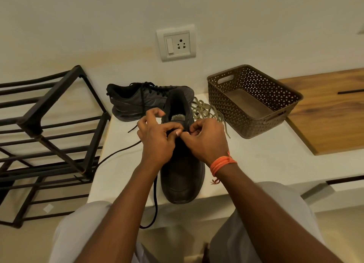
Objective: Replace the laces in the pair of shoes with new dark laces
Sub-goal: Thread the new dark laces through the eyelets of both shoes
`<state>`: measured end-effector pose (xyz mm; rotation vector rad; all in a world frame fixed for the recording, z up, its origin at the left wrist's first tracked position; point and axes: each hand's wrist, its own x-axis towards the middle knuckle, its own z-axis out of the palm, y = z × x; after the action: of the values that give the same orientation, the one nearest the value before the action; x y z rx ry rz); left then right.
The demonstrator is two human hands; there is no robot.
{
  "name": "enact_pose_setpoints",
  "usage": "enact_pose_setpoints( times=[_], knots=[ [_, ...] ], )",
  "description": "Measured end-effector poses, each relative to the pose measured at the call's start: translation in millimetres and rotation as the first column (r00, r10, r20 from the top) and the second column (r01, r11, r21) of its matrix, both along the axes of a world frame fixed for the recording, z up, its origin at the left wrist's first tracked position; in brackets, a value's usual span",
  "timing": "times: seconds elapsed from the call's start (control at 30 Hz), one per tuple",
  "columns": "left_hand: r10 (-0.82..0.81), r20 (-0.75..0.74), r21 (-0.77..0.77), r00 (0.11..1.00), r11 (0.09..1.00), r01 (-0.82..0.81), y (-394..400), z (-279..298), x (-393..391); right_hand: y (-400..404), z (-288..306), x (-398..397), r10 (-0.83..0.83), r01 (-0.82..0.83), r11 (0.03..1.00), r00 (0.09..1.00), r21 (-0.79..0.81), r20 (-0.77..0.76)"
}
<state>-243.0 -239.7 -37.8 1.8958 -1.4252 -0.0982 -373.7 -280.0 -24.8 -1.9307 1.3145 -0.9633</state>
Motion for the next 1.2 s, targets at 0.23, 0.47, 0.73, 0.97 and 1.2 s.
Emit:
enact_pose_setpoints(
  times=[0.23, 0.47, 0.73, 0.97, 1.2],
  knots=[
    [-0.249, 0.229, 0.055, 0.941, 0.969, 0.243, -13.5, 12.0, 18.5, -10.6, -5.9, -9.6, 0.08, -0.085, 0.993, 0.995, 0.077, 0.067],
    [-0.204, 0.149, -0.003, 0.968, 0.978, 0.207, -17.3, 6.0, 23.8, -24.3, -9.0, -20.1, 0.208, -0.235, 0.959, 0.963, 0.156, 0.17],
    [-0.278, 0.087, 0.051, 0.957, 0.96, 0.274, -12.1, 6.4, 26.9, -28.6, -6.4, -14.6, 0.182, -0.215, 0.946, 0.972, 0.242, 0.151],
    [-0.306, -0.001, 0.132, 0.952, 0.944, 0.303, 6.1, 7.1, 20.7, -17.9, -14.6, -7.9, -0.146, 0.064, 0.969, 0.926, 0.238, 0.347],
    [-0.283, -0.034, 0.136, 0.958, 0.949, 0.285, 13.6, 3.5, 17.1, -7.2, 10.7, -26.2, -0.222, -0.354, 0.849, 0.434, 0.392, 0.873]
  ],
)
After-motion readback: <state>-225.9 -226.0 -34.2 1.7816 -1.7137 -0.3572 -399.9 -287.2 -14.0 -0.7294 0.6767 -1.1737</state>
